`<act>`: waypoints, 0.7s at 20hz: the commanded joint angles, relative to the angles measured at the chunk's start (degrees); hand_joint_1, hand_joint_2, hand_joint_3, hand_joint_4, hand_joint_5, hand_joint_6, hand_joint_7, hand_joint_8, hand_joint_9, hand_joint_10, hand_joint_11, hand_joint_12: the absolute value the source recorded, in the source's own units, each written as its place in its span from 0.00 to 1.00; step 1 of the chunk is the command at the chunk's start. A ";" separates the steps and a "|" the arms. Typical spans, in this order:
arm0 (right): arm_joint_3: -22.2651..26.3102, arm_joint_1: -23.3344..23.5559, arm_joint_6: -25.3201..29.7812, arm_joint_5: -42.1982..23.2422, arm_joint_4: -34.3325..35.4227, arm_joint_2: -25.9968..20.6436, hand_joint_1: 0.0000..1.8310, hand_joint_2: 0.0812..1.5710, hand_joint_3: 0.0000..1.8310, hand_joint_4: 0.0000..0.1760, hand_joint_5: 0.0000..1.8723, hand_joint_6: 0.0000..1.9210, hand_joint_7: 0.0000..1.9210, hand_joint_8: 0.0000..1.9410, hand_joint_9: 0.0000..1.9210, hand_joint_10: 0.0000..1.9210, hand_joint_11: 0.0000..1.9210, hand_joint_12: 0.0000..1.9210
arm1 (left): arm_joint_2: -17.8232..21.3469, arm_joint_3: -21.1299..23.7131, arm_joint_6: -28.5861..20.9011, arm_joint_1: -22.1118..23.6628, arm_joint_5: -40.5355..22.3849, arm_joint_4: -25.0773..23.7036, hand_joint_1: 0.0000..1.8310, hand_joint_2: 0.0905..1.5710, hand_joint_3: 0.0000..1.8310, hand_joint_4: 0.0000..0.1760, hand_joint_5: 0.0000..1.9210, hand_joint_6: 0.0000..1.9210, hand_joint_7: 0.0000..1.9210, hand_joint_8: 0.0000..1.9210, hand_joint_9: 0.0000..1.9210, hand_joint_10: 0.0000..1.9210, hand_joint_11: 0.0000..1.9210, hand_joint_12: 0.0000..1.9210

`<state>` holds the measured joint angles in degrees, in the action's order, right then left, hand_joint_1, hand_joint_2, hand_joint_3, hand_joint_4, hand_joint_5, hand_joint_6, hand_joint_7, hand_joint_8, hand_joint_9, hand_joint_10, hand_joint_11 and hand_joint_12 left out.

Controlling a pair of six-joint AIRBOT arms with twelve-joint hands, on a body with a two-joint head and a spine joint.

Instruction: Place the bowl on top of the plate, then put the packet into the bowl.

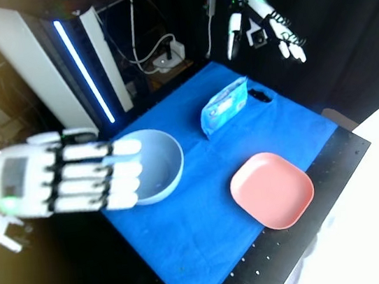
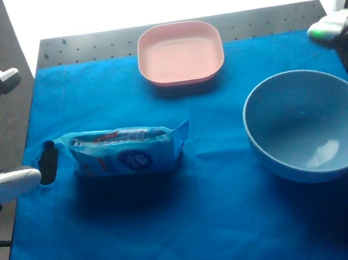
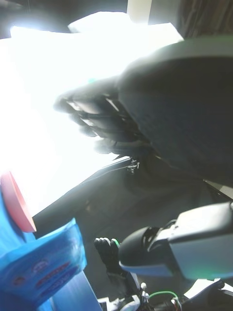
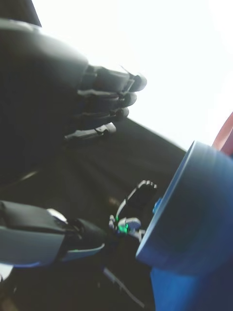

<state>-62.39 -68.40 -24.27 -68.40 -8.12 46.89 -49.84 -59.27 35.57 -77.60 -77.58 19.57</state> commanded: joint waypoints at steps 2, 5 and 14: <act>0.05 2.12 0.14 0.57 -2.27 -0.52 0.36 0.50 0.00 0.77 0.01 0.00 0.00 0.00 0.00 0.00 0.01 0.00 | -0.31 -0.36 -0.32 0.24 -7.13 0.68 0.39 0.56 0.00 0.50 0.10 0.00 0.06 0.00 0.04 0.00 0.05 0.08; -0.05 4.40 0.44 6.89 -7.32 -0.72 0.36 0.50 0.00 1.00 0.02 0.00 0.00 0.00 0.02 0.01 0.05 0.02 | -0.40 -0.35 -0.39 0.24 -7.15 0.69 0.35 0.57 0.00 0.73 0.10 0.00 0.08 0.00 0.05 0.00 0.08 0.08; -3.69 12.83 5.81 19.57 -21.90 3.93 0.57 0.57 0.00 0.17 0.14 0.00 0.14 0.00 0.17 0.00 0.08 0.34 | -0.93 -0.68 -0.98 0.25 -7.31 0.67 0.35 0.58 0.00 0.72 0.11 0.00 0.09 0.00 0.05 0.00 0.00 0.29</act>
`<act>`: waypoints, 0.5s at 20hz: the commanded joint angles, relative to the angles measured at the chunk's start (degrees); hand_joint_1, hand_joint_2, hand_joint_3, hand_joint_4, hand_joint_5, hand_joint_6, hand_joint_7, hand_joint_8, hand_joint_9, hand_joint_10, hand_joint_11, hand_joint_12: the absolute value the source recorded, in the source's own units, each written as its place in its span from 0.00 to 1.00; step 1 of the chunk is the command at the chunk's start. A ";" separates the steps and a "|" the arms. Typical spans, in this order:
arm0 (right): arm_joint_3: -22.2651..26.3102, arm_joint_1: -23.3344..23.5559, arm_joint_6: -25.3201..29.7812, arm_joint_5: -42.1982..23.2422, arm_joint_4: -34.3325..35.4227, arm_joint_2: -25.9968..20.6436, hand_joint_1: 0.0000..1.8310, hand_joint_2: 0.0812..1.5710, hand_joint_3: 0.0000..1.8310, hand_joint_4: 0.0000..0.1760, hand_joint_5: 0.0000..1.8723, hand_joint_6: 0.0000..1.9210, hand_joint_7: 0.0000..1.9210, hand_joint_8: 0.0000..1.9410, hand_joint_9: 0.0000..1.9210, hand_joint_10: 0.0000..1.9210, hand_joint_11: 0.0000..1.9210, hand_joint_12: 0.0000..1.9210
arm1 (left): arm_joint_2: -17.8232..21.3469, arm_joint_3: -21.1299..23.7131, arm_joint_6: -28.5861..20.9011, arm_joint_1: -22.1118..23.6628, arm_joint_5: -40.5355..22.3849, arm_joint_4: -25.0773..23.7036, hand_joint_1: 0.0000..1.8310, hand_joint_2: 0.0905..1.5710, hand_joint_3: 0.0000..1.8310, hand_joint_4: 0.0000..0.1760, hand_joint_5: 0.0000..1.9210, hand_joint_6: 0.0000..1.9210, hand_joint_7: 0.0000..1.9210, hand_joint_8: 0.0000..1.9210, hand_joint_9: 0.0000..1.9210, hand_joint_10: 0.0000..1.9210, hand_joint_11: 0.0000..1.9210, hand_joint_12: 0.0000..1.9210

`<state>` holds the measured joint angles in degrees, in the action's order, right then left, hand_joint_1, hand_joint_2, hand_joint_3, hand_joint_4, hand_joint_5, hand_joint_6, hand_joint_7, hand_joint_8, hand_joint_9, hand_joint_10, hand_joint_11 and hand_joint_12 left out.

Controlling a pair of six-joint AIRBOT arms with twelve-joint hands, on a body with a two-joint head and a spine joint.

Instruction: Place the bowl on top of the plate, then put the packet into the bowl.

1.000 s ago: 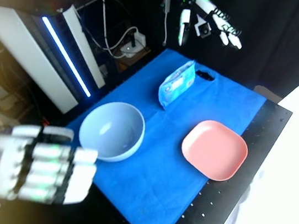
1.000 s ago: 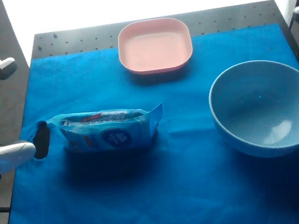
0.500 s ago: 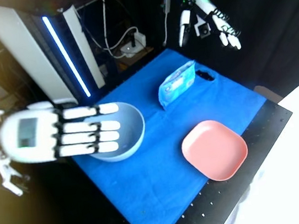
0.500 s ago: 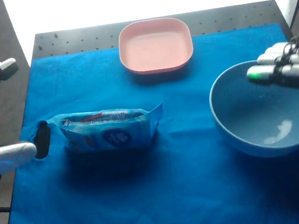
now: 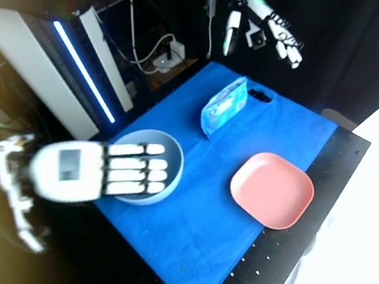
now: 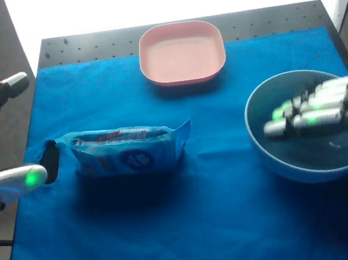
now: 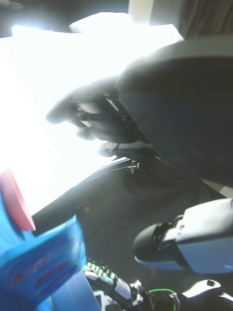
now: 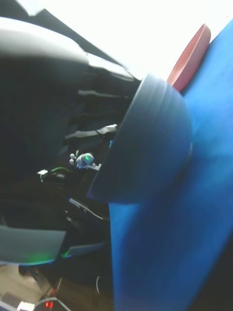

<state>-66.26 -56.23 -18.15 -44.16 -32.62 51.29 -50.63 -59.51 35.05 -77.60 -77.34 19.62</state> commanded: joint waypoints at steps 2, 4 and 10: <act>-1.15 0.69 2.47 -3.93 1.02 0.85 0.69 0.68 0.00 0.00 0.22 0.01 0.20 0.00 0.23 0.01 0.07 0.44 | -0.14 -0.43 -0.60 0.25 -7.74 0.63 0.36 0.59 0.00 0.67 0.11 0.00 0.08 0.00 0.05 0.00 0.00 0.27; -1.48 0.70 2.48 -3.46 0.86 1.34 0.81 0.75 0.00 0.00 0.40 0.02 0.37 0.01 0.37 0.03 0.14 0.54 | -0.18 -0.39 -0.66 0.25 -7.74 0.63 0.36 0.60 0.00 0.68 0.11 0.00 0.08 0.00 0.05 0.00 0.00 0.29; -2.04 1.78 2.48 -3.30 0.87 2.15 0.78 0.69 0.24 0.00 0.53 0.75 0.33 0.92 0.27 0.87 0.24 0.96 | -0.83 -0.51 -1.08 0.25 -7.88 0.64 0.36 0.62 0.00 0.65 0.10 0.00 0.08 0.00 0.04 0.00 0.00 0.23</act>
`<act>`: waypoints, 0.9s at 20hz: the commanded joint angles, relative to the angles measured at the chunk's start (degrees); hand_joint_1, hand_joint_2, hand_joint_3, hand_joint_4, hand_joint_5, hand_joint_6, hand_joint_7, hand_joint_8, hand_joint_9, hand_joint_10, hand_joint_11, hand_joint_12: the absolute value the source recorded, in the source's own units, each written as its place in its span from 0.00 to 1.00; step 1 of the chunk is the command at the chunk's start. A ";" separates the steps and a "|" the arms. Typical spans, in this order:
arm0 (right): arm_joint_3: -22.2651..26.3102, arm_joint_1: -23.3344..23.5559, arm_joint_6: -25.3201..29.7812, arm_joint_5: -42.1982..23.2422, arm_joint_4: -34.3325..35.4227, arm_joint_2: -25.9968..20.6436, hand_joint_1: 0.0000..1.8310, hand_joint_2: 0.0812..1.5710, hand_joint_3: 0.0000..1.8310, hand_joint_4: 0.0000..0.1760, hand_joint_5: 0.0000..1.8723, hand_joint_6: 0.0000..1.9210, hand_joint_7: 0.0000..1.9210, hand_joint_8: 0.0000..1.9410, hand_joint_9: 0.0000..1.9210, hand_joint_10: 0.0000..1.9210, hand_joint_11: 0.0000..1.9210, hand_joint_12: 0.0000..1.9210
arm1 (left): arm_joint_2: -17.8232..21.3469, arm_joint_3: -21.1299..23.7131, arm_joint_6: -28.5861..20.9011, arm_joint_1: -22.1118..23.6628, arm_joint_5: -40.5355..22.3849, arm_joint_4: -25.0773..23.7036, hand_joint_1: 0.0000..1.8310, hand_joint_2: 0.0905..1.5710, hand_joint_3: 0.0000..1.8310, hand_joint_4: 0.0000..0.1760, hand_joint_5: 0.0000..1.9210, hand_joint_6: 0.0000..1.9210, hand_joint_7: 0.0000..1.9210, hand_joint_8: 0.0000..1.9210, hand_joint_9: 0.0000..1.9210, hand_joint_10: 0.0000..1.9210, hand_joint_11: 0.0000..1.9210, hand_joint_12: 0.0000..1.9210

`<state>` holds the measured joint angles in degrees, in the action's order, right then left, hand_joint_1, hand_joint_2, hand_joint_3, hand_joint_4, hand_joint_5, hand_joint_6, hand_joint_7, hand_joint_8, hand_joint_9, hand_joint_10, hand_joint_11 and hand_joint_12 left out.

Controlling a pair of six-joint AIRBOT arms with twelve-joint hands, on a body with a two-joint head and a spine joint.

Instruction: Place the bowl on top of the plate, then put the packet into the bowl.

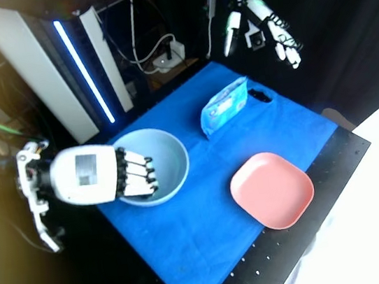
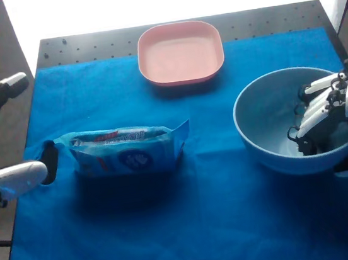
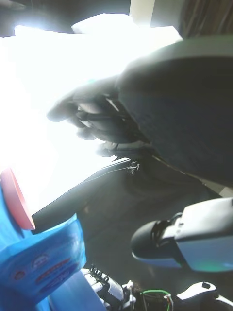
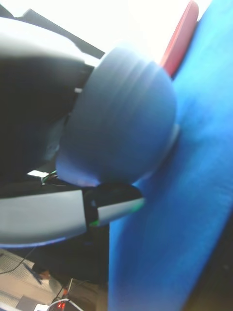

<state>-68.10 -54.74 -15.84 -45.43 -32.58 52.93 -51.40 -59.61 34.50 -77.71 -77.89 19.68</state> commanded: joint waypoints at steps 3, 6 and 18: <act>-0.46 1.99 0.13 -2.06 0.85 0.96 0.72 0.58 0.50 0.39 0.48 1.00 0.33 1.00 0.48 1.00 0.48 1.00 | -0.20 -0.37 -0.67 0.35 -7.56 0.62 0.36 0.62 0.00 0.65 0.10 0.00 0.08 0.00 0.03 0.00 0.00 0.23; -0.55 4.05 -0.26 -2.14 0.85 1.27 0.63 0.48 0.62 0.00 0.42 0.88 0.40 1.00 0.59 1.00 0.61 1.00 | -0.23 -0.37 -0.77 0.33 -7.76 0.62 0.36 0.62 0.00 0.58 0.11 0.00 0.08 0.00 0.04 0.00 0.00 0.25; -0.57 9.65 -4.42 -3.97 2.65 1.86 0.64 0.40 0.75 0.00 0.43 0.94 0.50 1.00 0.75 1.00 0.80 1.00 | -0.48 -0.40 -1.03 0.05 -8.22 0.61 0.32 0.63 0.00 0.55 0.10 0.00 0.09 0.00 0.07 0.00 0.00 0.31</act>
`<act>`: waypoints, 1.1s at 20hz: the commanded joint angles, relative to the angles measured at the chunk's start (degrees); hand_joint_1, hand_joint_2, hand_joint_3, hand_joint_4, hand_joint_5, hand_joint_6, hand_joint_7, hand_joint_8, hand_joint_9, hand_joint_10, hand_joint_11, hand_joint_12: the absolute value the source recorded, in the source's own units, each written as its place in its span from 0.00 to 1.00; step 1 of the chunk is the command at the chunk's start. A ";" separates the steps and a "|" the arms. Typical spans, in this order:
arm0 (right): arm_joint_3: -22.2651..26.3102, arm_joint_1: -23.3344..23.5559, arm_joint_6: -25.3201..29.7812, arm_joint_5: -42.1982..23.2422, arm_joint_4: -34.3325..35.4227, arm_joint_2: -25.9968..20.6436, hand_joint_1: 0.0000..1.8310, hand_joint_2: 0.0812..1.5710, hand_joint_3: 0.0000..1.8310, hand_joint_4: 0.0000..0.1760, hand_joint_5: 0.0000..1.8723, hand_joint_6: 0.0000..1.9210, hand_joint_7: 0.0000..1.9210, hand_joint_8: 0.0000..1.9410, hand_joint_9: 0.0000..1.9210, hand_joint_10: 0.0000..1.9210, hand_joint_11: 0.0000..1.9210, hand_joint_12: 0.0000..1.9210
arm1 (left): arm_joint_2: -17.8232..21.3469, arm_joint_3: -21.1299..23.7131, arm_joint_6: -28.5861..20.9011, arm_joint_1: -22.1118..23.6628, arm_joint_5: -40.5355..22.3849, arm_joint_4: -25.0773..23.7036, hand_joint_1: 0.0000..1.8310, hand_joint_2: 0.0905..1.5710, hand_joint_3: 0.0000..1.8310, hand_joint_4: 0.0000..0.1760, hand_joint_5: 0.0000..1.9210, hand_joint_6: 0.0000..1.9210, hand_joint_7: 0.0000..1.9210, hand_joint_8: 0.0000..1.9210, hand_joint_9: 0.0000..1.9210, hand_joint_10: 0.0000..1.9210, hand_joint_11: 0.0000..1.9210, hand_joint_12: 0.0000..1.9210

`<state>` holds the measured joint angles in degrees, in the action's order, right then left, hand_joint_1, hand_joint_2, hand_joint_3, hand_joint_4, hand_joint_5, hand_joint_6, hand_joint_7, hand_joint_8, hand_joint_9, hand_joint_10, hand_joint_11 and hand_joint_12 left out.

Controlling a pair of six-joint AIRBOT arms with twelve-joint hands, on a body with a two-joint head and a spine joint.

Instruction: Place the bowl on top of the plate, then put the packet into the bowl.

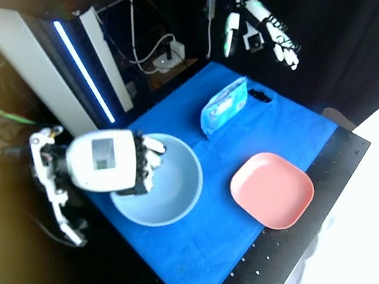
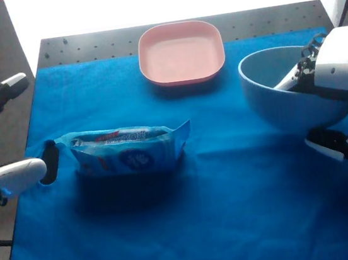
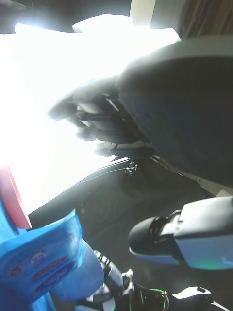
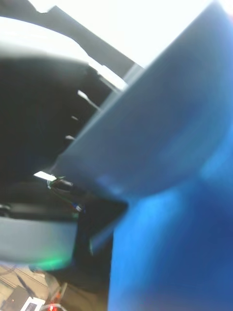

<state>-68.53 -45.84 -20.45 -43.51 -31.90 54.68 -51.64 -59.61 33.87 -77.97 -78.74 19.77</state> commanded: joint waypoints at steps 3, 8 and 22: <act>-0.64 0.79 -3.84 -8.66 8.09 0.97 0.65 0.37 0.77 0.00 0.46 0.91 0.51 1.00 0.75 1.00 0.80 1.00 | -0.26 -0.41 -0.45 0.26 -7.38 0.53 0.32 0.63 0.00 0.63 0.10 0.00 0.09 0.00 0.06 0.00 0.00 0.28; -6.34 1.94 -3.83 -11.65 15.98 6.23 0.43 0.83 0.21 0.00 0.53 1.00 0.69 1.00 0.77 1.00 0.79 1.00 | -0.39 -0.59 -0.56 0.21 -7.44 0.52 0.31 0.63 0.00 0.61 0.09 0.00 0.09 0.00 0.05 0.00 0.00 0.27; -17.70 13.43 -6.92 -5.41 17.95 19.39 0.78 0.51 0.62 0.00 0.61 1.00 0.65 1.00 0.76 1.00 0.78 1.00 | -0.94 -1.68 -1.13 0.59 -6.64 0.20 0.32 0.64 0.00 0.54 0.09 0.00 0.07 0.00 0.05 0.00 0.00 0.30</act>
<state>-86.54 -33.21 -27.27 -42.57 -15.84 74.76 -52.40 -60.93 33.17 -77.91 -78.48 19.51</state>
